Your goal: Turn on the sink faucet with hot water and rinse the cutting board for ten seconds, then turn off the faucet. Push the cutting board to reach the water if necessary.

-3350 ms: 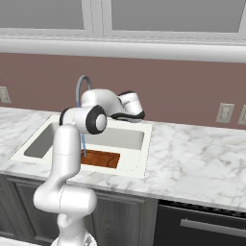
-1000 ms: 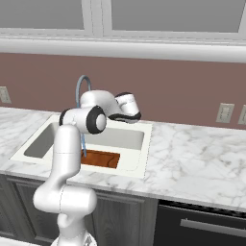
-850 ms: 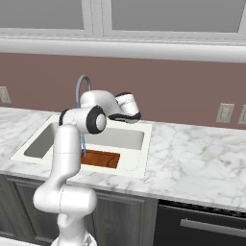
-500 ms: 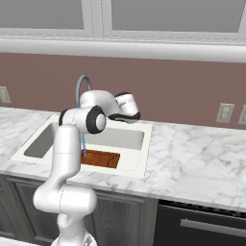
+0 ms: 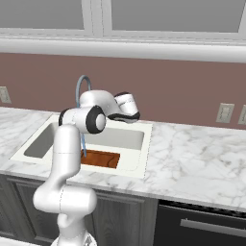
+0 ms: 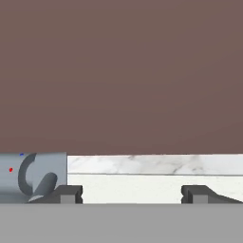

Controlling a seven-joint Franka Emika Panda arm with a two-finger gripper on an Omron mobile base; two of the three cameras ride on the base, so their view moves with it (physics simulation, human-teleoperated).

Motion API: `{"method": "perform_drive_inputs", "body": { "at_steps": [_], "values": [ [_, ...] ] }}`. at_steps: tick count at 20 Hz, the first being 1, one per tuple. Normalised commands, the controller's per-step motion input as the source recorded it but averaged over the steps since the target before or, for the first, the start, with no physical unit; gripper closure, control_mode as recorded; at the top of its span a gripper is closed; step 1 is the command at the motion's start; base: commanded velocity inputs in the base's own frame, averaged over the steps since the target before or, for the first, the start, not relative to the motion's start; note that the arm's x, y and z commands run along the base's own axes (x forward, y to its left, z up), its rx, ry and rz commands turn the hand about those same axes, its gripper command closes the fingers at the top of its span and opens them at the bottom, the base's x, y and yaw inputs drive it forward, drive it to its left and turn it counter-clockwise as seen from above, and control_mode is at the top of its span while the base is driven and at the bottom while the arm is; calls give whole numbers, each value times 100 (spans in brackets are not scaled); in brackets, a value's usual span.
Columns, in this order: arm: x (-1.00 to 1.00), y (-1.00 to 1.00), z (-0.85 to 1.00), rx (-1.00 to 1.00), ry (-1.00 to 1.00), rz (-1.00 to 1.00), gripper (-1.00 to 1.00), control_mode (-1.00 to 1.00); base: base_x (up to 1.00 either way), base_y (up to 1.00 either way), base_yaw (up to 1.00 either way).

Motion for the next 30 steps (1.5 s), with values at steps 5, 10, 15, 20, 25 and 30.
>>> {"method": "perform_drive_inputs", "body": {
  "at_steps": [5,10,15,20,25,30],
  "values": [
    [0,32,-3,0,0,0,-100,-100,0,0,0],
    [0,34,-6,0,0,0,-100,-100,0,0,0],
    [0,40,-6,0,0,0,-100,-100,0,0,0],
    [0,43,-6,0,0,0,-100,-100,0,0,0],
    [0,43,-5,0,0,0,-100,-100,0,0,0],
    [0,43,-2,0,0,0,-100,-100,0,0,0]
  ]
}}
